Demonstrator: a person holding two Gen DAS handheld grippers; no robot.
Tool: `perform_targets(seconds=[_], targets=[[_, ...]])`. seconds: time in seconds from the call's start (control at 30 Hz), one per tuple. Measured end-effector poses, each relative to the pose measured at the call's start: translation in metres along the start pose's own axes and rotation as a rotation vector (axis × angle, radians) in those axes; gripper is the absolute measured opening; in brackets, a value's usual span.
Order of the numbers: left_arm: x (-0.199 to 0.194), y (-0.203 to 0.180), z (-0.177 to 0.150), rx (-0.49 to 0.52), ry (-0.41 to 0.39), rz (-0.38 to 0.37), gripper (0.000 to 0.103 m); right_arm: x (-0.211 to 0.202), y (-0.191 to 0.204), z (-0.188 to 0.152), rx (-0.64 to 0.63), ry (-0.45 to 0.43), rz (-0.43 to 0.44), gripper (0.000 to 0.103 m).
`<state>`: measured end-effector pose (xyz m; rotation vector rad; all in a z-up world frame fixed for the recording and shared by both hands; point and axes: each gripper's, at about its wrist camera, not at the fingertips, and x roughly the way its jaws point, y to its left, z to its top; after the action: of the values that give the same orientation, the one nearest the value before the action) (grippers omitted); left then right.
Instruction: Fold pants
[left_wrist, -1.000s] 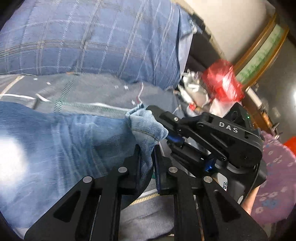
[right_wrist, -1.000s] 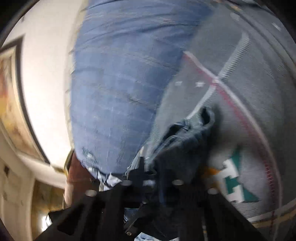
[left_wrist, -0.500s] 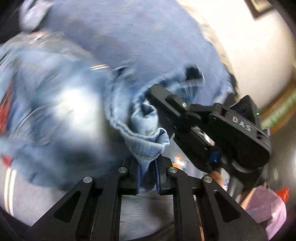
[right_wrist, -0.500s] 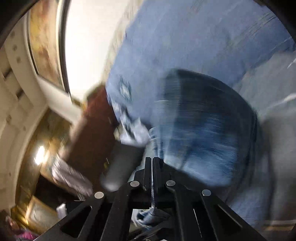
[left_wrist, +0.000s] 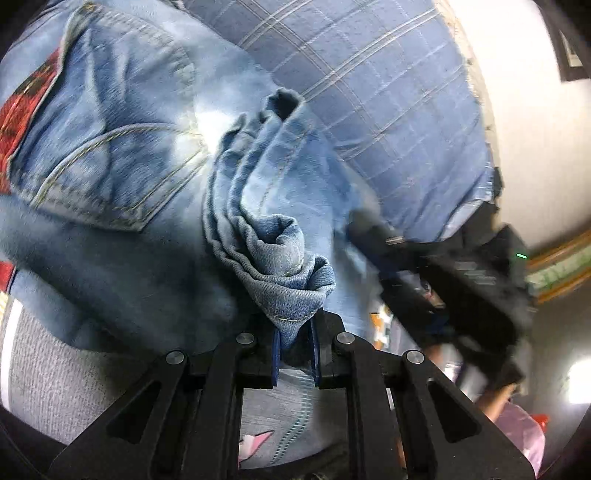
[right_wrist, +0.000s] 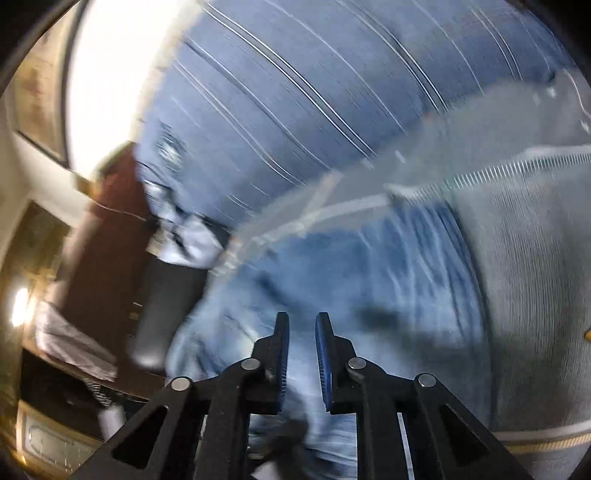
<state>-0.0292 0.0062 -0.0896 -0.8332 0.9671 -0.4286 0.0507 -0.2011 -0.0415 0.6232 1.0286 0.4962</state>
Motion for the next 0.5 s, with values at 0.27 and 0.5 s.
perform_targets(seconds=[0.27, 0.5], targets=[[0.012, 0.007, -0.001, 0.024, 0.027, 0.031, 0.011, 0.006, -0.054, 0.009, 0.149, 0.012, -0.234, 0.010], [0.020, 0.007, -0.001, 0.084, 0.056, 0.120, 0.016, 0.006, -0.053, 0.009, 0.104, 0.014, -0.282, 0.010]])
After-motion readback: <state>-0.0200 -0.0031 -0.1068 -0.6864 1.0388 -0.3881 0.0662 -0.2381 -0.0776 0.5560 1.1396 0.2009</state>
